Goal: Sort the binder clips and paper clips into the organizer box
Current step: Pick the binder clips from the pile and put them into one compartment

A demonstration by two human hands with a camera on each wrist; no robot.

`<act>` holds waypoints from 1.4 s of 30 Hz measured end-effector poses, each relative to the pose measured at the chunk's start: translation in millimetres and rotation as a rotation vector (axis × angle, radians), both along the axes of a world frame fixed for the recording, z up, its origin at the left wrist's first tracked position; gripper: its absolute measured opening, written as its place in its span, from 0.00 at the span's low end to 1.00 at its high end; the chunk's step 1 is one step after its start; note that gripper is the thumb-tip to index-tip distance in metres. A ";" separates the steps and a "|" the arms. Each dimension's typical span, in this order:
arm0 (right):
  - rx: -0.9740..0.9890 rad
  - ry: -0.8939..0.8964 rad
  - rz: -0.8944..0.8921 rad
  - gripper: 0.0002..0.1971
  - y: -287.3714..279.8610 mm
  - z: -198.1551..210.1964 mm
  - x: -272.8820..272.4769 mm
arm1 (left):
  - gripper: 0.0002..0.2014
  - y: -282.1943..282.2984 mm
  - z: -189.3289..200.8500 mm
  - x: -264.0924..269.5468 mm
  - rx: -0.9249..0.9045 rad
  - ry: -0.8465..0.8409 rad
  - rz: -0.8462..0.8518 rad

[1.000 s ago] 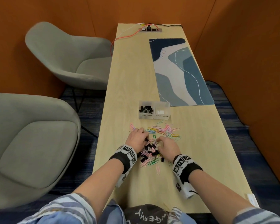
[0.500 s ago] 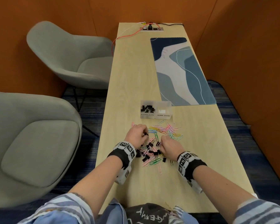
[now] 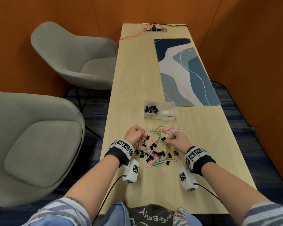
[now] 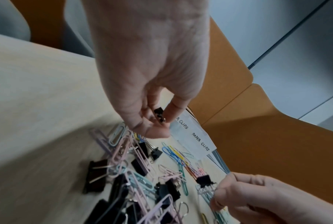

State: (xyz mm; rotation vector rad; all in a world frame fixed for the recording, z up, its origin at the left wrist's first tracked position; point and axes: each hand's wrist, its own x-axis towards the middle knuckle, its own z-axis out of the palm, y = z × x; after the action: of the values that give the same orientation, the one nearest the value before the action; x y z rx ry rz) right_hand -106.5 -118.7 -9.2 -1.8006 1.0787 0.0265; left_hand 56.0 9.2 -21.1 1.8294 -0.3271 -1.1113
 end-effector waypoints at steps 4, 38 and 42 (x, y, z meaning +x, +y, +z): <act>0.267 -0.061 -0.118 0.11 -1.4 0.1 -2.5 | 0.15 -2.2 4.5 0.7 0.003 -0.004 -0.004; -0.226 0.158 0.183 0.05 4.9 -3.4 -39.4 | 0.08 -4.1 4.1 -9.0 0.097 -0.660 -0.277; 0.293 -0.074 -0.220 0.07 4.3 0.4 -31.1 | 0.07 -2.0 7.2 -19.7 -0.008 -0.151 -0.104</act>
State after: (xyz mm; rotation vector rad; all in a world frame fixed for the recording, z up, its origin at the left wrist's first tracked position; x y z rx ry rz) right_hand -137.6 -114.3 -8.8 -1.4055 1.1504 -0.0136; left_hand 36.3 7.2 -13.9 1.9119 -0.5192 -1.0415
